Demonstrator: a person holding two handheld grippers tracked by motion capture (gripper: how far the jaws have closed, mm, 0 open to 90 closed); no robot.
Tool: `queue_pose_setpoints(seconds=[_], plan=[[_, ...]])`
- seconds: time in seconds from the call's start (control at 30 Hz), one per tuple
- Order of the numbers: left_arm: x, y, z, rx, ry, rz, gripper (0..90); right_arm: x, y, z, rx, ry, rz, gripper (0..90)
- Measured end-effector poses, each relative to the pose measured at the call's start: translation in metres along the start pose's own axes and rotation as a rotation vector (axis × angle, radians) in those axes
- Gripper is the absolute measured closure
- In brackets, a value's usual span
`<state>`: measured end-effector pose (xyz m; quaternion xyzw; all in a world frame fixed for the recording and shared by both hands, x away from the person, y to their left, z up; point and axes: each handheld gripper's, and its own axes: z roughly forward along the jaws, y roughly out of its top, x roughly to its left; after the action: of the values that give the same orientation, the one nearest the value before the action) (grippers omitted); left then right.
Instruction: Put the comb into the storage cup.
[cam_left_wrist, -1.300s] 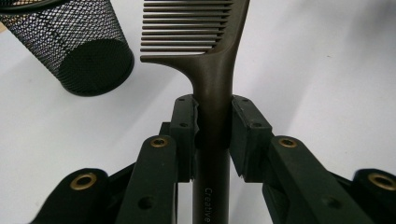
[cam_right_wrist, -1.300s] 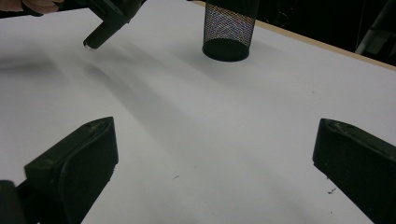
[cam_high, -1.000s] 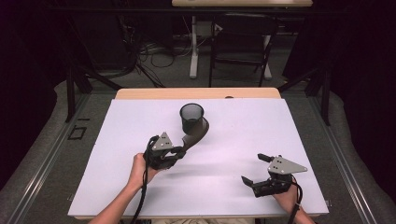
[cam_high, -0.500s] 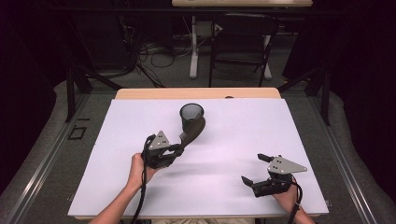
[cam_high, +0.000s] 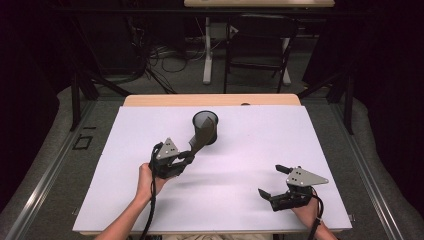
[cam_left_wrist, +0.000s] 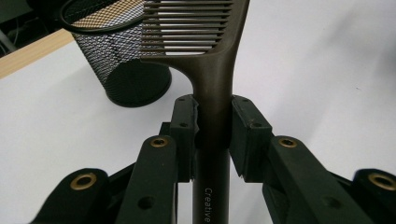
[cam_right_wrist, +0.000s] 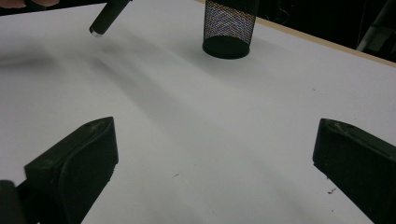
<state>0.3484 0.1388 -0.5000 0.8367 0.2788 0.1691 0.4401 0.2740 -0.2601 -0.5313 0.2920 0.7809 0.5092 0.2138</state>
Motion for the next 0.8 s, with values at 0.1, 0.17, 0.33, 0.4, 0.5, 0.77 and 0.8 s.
queue_pose_setpoints(seconds=[0.1,0.17,0.33,0.4,0.5,0.77,0.8], plan=[[0.0014,-0.0001,-0.0008,-0.010,0.011,-0.009,72.5,0.0003,0.0000,0.0003,0.003,0.002,0.001,0.0],[0.0021,-0.0001,-0.0013,-0.014,0.013,-0.010,72.5,0.0001,-0.0001,0.0007,0.001,0.001,-0.003,0.0],[0.0049,0.0000,-0.0032,-0.032,0.029,-0.020,72.5,0.0001,-0.0002,0.0017,0.007,0.005,0.000,0.0],[0.0056,0.0000,-0.0034,-0.038,0.033,-0.025,72.5,0.0002,-0.0002,0.0020,0.005,0.006,-0.002,0.0],[0.0066,0.0003,-0.0041,-0.043,0.037,-0.030,72.5,0.0002,-0.0002,0.0022,0.008,0.007,-0.002,0.0],[0.0091,0.0013,-0.0035,-0.059,0.048,-0.038,72.5,-0.0002,-0.0004,0.0031,0.010,0.011,0.003,0.0],[0.0094,0.0014,-0.0034,-0.061,0.049,-0.038,72.5,-0.0002,-0.0004,0.0035,0.009,0.012,0.003,0.0]])
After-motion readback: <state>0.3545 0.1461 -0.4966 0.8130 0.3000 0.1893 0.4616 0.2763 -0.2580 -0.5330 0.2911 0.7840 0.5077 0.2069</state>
